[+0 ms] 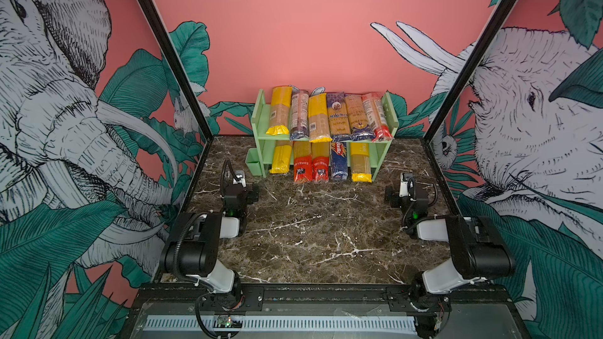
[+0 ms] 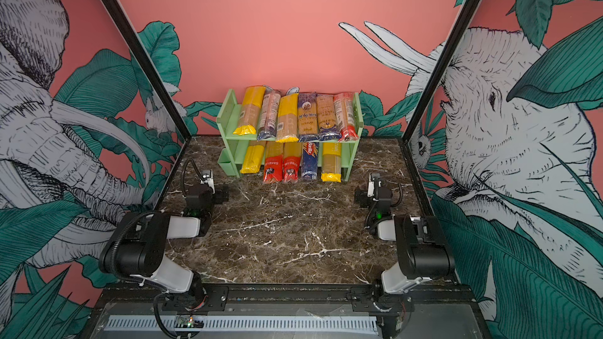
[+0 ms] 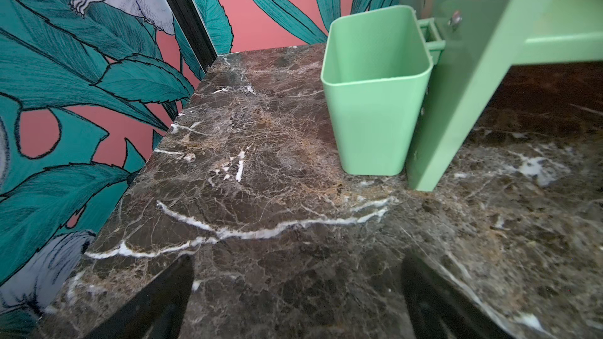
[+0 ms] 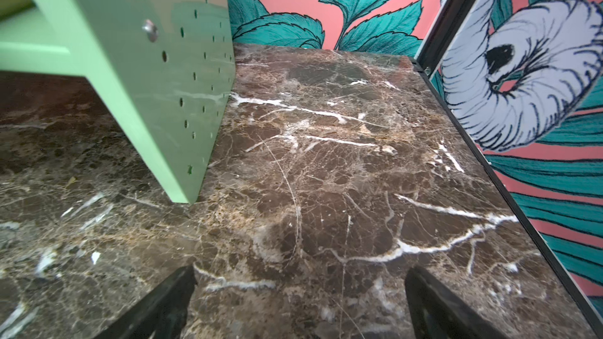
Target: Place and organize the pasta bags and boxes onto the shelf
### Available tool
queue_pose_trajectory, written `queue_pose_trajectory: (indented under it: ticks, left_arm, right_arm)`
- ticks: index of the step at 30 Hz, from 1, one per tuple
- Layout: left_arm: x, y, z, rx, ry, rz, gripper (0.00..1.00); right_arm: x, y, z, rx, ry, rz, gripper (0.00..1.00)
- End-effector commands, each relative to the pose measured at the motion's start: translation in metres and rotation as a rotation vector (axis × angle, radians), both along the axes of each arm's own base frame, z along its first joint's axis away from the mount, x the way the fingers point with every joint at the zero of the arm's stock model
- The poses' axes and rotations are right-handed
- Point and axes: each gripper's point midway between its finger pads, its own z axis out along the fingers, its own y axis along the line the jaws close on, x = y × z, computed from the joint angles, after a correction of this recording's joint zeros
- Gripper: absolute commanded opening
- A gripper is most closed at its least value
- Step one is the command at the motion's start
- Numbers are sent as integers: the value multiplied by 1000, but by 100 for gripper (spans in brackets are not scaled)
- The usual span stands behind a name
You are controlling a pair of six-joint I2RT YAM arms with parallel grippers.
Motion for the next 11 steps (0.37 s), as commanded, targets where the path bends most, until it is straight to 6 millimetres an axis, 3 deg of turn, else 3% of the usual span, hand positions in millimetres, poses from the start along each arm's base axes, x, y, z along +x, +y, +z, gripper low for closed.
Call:
queue_pose_trajectory:
  ticks: [1,11]
  left_arm:
    - [0,0,5,1,-17,-6,100]
    - [0,0,5,1,-17,-7,100]
  right_arm:
    - [7,3,9,-2,-31,25,99]
    - [6,2,9,0,-37,24,99]
